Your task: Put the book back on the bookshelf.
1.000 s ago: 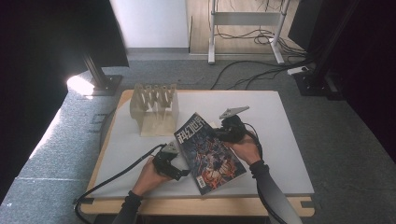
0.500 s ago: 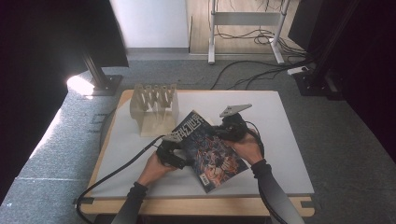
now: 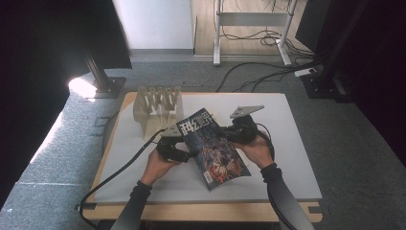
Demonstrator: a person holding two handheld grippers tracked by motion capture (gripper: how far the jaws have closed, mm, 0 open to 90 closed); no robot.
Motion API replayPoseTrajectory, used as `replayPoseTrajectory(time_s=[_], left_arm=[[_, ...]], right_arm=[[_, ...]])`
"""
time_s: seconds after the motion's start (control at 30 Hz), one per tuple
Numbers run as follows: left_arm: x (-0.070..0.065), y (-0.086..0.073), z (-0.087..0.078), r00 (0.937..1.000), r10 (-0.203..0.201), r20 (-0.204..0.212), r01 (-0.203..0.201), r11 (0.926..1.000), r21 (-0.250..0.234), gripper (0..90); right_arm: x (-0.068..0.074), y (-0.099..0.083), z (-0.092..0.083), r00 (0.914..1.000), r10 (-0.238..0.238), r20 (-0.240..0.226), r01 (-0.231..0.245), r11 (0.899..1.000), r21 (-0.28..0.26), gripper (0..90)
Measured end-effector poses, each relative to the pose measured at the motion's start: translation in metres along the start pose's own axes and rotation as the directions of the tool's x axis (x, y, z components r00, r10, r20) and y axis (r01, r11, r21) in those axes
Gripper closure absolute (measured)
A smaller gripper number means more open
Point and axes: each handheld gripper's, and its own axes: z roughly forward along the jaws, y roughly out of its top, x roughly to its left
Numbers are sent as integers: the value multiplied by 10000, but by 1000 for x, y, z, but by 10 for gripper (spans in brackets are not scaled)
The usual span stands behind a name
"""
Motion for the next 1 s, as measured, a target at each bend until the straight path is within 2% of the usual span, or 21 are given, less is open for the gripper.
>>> replayPoseTrajectory(time_s=[0.03,0.1,0.13,0.17,0.23,0.37,0.43,0.63,0.67,0.7,0.73,0.77,0.83,0.9,0.93,0.97,1.0], left_arm=[[-2,5,-3,9991,65,-414,-65,10000,-3,338],[-2,7,-4,9986,138,-517,-137,9999,20,437],[-3,8,-5,9970,204,-747,-197,9998,100,437],[-3,9,-6,9964,240,-807,-227,9996,169,508],[-3,12,-7,9969,116,-777,-100,9997,217,523],[-4,18,-12,9959,160,-895,-134,9995,289,560],[-4,22,-18,9964,68,-842,-64,10000,53,606],[-11,37,-40,9936,646,-931,-675,9973,-288,689],[-15,41,-47,9907,910,-1008,-959,9944,-448,714],[-15,41,-47,9907,910,-1008,-959,9944,-448,730],[-19,45,-55,9865,1177,-1136,-1256,9900,-647,745],[-19,45,-55,9865,1177,-1136,-1256,9900,-647,762],[-27,49,-64,9783,1615,-1298,-1731,9814,-834,793],[-31,48,-66,9717,1929,-1366,-2049,9755,-800,812],[-31,48,-66,9717,1929,-1366,-2049,9755,-800,817],[-34,44,-64,9646,2189,-1474,-2299,9712,-622,816],[-34,44,-64,9646,2189,-1474,-2299,9712,-622,817]], right_arm=[[0,0,0,10000,-39,35,39,10000,18,801],[0,-1,0,9999,-54,95,53,10000,44,800],[0,-1,0,9999,-54,95,53,10000,44,800],[-1,-2,-1,10000,-29,94,29,10000,-15,800],[-2,-2,-2,9999,-33,112,34,10000,-44,800],[-3,-3,-4,9999,-27,167,30,9999,-149,800],[-4,-3,-6,9996,-81,254,87,9997,-221,800],[-7,-3,-15,9976,-105,681,138,9987,-491,808],[-8,-3,-17,9973,-53,729,100,9979,-642,810],[-8,-3,-17,9973,-53,729,100,9979,-642,810],[-8,-3,-20,9970,-125,764,186,9967,-787,811],[-8,-3,-21,9969,-143,778,210,9961,-861,812],[-8,-3,-22,9958,-230,888,316,9947,-976,813],[-9,-5,-21,9940,-287,1053,389,9946,-964,813],[-10,-7,-19,9931,-302,1137,409,9949,-924,813],[-11,-9,-17,9927,-311,1162,414,9953,-873,813],[-11,-9,-17,9927,-311,1162,414,9953,-873,813]])
